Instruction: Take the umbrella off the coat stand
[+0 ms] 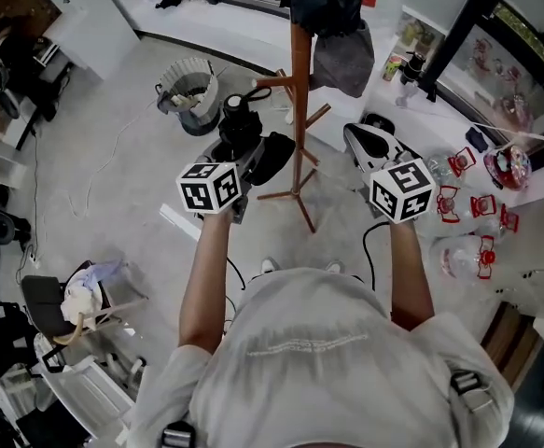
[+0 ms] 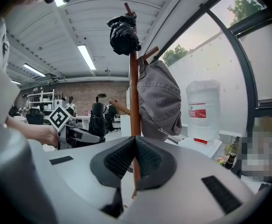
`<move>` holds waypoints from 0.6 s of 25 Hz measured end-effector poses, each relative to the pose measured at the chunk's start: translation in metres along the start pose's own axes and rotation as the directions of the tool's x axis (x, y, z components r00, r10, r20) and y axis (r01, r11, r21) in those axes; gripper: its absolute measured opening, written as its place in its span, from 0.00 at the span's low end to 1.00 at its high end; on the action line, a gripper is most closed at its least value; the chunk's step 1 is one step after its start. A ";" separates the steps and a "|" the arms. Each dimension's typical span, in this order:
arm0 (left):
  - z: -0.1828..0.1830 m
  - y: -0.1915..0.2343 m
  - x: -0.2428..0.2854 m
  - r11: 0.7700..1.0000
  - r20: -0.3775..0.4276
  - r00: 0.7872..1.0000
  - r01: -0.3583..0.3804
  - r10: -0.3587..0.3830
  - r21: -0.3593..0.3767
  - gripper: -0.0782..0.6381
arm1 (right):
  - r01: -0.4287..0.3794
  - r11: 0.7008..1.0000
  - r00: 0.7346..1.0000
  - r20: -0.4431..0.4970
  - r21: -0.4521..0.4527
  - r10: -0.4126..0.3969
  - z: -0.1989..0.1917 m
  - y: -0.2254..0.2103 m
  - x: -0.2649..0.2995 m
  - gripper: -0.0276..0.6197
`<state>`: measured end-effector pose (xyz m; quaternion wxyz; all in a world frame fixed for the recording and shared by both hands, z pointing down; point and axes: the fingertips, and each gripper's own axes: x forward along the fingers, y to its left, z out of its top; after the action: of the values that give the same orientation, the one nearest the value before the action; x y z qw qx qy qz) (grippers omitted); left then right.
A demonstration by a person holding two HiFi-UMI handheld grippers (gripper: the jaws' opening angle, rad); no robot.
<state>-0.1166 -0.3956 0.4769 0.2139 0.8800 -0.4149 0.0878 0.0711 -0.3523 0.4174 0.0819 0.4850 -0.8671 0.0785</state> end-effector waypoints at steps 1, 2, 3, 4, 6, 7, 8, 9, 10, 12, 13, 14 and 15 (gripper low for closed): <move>0.001 0.001 -0.004 1.000 0.009 1.000 -0.010 0.010 -0.003 0.51 | -0.011 1.000 1.000 0.004 -0.007 0.011 0.003 0.001 0.003 0.08; 0.002 0.002 -0.009 1.000 0.018 1.000 -0.019 0.020 -0.007 0.51 | -0.022 1.000 1.000 0.008 -0.014 0.023 0.005 0.002 0.006 0.08; 0.004 0.004 -0.014 1.000 0.028 0.999 -0.029 0.029 -0.010 0.51 | -0.034 0.999 0.999 0.012 -0.023 0.034 0.008 0.003 0.010 0.08; 0.006 0.005 -0.019 0.999 0.038 0.999 -0.039 0.039 -0.014 0.51 | -0.045 0.998 0.999 0.015 -0.033 0.045 0.012 0.005 0.014 0.08; 0.011 0.009 -0.030 0.998 0.058 0.997 -0.059 0.060 -0.018 0.51 | -0.066 0.996 0.997 0.021 -0.057 0.068 0.018 0.010 0.021 0.08; 0.013 0.010 -0.035 0.998 0.068 0.995 -0.068 0.069 -0.019 0.51 | -0.077 0.995 0.997 0.025 -0.069 0.079 0.022 0.013 0.024 0.08; 0.016 0.012 -0.041 0.997 0.077 0.994 -0.077 0.079 -0.019 0.51 | -0.087 0.993 0.996 0.028 -0.082 0.090 0.025 0.016 0.028 0.08; 0.019 0.014 -0.046 0.996 0.086 0.992 -0.087 0.088 -0.018 0.51 | -0.097 0.991 0.994 0.031 -0.093 0.101 0.029 0.019 0.032 0.08; 0.022 0.017 -0.052 0.995 0.095 0.991 -0.096 0.098 -0.018 0.51 | -0.108 0.989 0.993 0.034 -0.104 0.112 0.032 0.022 0.036 0.08; 0.029 0.021 -0.063 0.993 0.114 0.986 -0.116 0.118 -0.017 0.51 | -0.126 0.984 0.991 0.038 -0.125 0.131 0.038 0.029 0.043 0.08; 0.033 0.023 -0.068 0.992 0.125 0.984 -0.125 0.126 -0.016 0.51 | -0.134 0.982 0.989 0.040 -0.134 0.140 0.041 0.032 0.047 0.08; 0.037 0.025 -0.074 0.991 0.136 0.982 -0.133 0.133 -0.016 0.51 | -0.141 0.980 0.988 0.043 -0.141 0.148 0.044 0.034 0.049 0.08; 0.042 0.027 -0.080 0.990 0.149 0.979 -0.138 0.139 -0.015 0.51 | -0.147 0.978 0.987 0.047 -0.146 0.155 0.047 0.037 0.052 0.08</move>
<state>-0.1890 -0.3742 0.4212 0.1778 0.8526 -0.4901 0.0352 0.0093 -0.3864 0.3806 0.0849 0.4128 -0.9068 0.0082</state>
